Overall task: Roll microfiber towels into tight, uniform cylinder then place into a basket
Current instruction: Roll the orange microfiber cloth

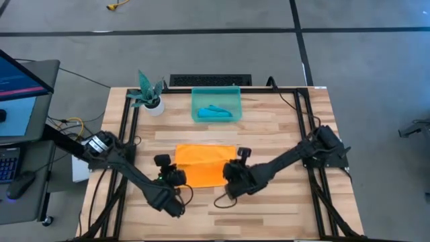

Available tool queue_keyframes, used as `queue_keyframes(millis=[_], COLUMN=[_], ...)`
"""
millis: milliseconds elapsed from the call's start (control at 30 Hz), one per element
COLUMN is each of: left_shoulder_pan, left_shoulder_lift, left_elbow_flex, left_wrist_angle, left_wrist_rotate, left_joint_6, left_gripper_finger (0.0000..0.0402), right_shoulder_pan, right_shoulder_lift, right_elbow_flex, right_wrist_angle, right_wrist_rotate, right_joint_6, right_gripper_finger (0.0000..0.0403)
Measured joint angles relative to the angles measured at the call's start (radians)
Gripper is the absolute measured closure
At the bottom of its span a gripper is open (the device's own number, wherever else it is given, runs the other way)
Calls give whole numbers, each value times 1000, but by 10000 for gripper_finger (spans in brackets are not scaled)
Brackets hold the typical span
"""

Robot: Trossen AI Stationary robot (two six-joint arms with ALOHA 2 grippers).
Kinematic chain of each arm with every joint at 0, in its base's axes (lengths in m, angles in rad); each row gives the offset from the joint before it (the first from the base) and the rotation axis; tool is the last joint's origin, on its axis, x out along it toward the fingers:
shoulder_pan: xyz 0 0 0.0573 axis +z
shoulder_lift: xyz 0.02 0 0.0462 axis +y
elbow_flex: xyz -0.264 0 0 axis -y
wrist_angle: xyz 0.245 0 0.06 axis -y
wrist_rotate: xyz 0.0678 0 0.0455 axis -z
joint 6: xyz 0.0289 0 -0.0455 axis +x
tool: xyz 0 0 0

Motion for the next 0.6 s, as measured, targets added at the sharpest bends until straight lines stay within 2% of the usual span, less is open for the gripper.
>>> queue_keyframes(millis=[133,233,400,600], left_shoulder_pan=[32,38,12,-53], left_shoulder_lift=[0,0,0,0], left_elbow_flex=[-6,-6,-4,35], left_wrist_angle=[45,46,36,30], left_wrist_rotate=[16,17,42,89], left_joint_6=[30,43,26,-29], left_gripper_finger=[400,400,400,400], right_shoulder_pan=[-32,-22,49,152], right_shoulder_lift=[0,0,0,0], right_elbow_flex=[1,26,93,177], right_wrist_angle=[-12,-108,-240,-249], right_wrist_rotate=[-8,-8,-5,-2], right_joint_6=[-1,17,137,167], right_gripper_finger=[396,399,396,398])
